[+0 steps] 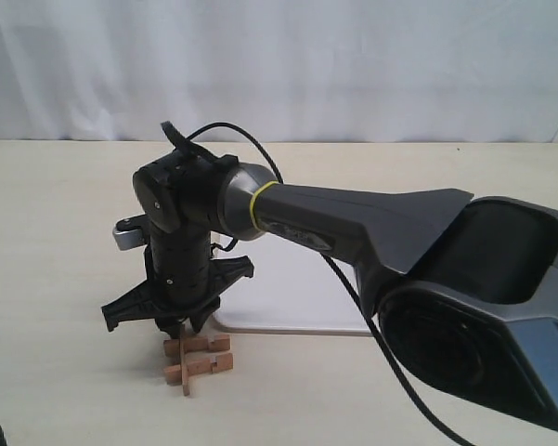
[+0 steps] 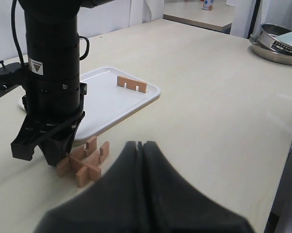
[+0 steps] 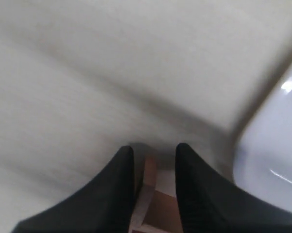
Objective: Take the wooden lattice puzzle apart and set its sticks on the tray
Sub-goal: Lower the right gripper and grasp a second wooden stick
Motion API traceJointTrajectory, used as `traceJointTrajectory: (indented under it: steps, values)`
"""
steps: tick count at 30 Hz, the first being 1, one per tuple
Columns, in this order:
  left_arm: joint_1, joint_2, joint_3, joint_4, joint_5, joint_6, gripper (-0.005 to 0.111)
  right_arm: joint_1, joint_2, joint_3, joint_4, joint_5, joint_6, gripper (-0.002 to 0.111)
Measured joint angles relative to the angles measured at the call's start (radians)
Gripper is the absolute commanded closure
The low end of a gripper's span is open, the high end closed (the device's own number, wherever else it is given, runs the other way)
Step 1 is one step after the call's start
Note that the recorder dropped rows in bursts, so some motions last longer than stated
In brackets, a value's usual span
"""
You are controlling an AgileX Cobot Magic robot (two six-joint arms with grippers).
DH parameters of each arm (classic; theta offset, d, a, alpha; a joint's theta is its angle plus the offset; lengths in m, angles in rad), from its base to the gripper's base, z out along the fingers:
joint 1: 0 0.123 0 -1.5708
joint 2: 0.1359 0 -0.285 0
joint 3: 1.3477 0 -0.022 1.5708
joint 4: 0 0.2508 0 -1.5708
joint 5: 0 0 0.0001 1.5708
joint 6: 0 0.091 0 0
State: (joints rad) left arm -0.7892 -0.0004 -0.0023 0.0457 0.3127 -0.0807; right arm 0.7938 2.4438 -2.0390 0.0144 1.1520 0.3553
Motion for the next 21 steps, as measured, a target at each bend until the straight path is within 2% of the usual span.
traceJointTrajectory:
  steps: [7, 12, 21]
  values:
    - [0.000, 0.000, 0.000, 0.000, 0.000, 0.000, 0.107, 0.000, 0.000, 0.000, 0.000, 0.000, 0.000, 0.092]
    - [0.000, 0.000, 0.000, 0.000, 0.000, 0.000, 0.107, 0.000, 0.000, 0.000, 0.000, 0.000, 0.000, 0.104]
    - [0.000, 0.000, 0.000, 0.000, 0.000, 0.000, 0.107, 0.000, 0.000, 0.000, 0.011, 0.004, 0.001, 0.104]
